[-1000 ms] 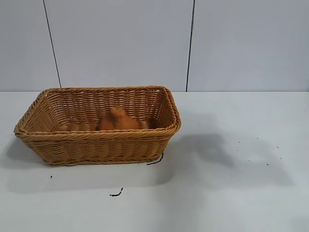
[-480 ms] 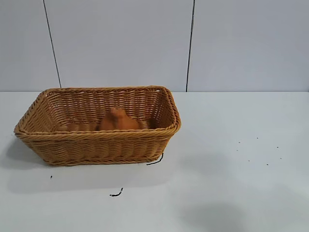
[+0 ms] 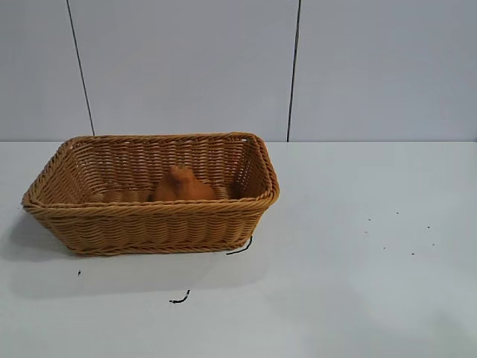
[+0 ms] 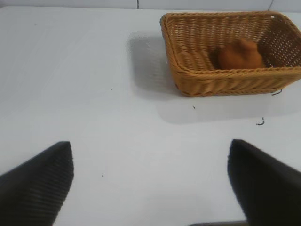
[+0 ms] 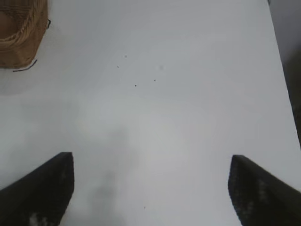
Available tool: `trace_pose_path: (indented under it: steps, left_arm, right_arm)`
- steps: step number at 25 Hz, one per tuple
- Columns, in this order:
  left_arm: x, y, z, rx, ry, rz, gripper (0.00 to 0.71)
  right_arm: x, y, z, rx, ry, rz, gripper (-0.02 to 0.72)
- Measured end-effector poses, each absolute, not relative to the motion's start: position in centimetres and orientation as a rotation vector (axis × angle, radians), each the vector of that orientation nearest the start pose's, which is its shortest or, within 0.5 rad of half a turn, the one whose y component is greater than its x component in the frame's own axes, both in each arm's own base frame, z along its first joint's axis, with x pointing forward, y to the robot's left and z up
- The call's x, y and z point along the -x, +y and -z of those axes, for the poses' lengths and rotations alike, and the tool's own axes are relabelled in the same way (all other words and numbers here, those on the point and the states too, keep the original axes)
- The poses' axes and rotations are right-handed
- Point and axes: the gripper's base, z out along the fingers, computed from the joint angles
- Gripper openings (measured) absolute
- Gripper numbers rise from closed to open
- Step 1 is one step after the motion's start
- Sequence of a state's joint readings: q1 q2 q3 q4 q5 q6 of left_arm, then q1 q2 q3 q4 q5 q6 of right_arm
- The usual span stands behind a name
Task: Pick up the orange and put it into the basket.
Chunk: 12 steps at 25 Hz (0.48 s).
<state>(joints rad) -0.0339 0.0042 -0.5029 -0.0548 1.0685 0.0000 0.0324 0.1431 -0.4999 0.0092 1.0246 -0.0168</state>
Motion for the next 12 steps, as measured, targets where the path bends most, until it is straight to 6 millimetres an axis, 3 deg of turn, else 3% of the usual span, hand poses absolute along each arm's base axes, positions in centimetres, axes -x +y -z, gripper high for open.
trace_pose_path:
  steps: [6, 12]
  left_arm:
    - [0.5, -0.4, -27.8, -0.038, 2.053, 0.087, 0.639]
    - [0.5, -0.4, -27.8, -0.038, 2.053, 0.087, 0.639]
  right_arm:
    - [0.2, 0.1, -28.0, 0.05, 2.015, -0.021, 0.634]
    - [0.4, 0.1, -28.0, 0.045, 2.004, -0.024, 0.634]
